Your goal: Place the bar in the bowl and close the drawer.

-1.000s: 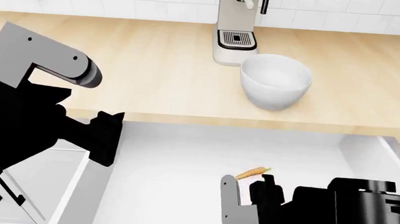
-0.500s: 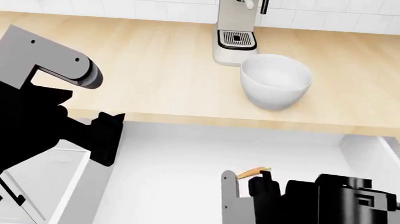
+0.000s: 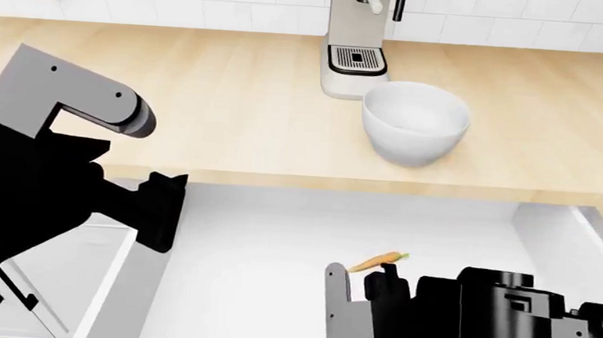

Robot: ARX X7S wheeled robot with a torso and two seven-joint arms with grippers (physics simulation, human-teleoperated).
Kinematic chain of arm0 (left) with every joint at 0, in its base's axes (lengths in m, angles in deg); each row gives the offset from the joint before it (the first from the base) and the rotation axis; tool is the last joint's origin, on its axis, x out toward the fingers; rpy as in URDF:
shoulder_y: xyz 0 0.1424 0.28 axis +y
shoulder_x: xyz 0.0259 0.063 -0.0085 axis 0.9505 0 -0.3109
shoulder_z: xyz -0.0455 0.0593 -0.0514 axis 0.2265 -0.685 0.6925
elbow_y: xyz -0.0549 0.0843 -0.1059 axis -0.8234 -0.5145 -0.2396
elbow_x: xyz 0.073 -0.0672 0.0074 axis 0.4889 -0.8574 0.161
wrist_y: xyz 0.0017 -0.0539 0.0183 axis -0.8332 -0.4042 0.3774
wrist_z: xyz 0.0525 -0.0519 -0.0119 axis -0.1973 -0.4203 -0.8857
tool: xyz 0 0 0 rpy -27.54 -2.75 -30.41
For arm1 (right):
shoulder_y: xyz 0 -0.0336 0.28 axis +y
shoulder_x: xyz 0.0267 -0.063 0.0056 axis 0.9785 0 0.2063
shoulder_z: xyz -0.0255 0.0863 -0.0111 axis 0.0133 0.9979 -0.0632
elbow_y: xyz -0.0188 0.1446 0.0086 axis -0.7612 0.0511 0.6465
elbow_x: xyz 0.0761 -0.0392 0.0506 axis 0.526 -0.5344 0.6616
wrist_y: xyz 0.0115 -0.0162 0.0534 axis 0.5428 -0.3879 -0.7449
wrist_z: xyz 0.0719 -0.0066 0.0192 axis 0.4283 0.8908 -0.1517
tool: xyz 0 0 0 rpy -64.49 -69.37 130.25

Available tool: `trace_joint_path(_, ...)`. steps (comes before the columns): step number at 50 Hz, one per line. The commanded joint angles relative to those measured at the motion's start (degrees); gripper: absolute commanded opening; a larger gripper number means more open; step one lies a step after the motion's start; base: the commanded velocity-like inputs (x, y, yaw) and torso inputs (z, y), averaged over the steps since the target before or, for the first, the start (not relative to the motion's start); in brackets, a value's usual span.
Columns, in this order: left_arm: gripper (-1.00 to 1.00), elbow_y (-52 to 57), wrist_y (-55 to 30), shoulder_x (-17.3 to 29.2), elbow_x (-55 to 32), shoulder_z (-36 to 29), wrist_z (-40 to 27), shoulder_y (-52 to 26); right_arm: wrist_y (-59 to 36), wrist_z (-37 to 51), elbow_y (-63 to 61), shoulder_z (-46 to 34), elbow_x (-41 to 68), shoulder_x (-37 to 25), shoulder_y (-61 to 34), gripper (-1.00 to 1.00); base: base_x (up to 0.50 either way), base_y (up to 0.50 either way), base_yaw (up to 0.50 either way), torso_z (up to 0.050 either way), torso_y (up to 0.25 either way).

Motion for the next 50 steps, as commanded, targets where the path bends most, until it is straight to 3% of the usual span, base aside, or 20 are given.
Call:
trace_joint_path(1,1.00,0.0,0.1,0.1,0.4,-0.2,0.5,0.3,1.3,0.1,1.3,-0.2,-0.3,0.6,1.4,1.00,0.00,0.00,0.00,0.000,0.000)
trace_joint_path(50,1.00,-0.1,0.8,0.8,1.3,-0.9,1.8,0.6,8.5,-1.4,11.9,-2.0,-3.1,2.5,7.9,1.00,0.00,0.00,0.00,0.000,0.000)
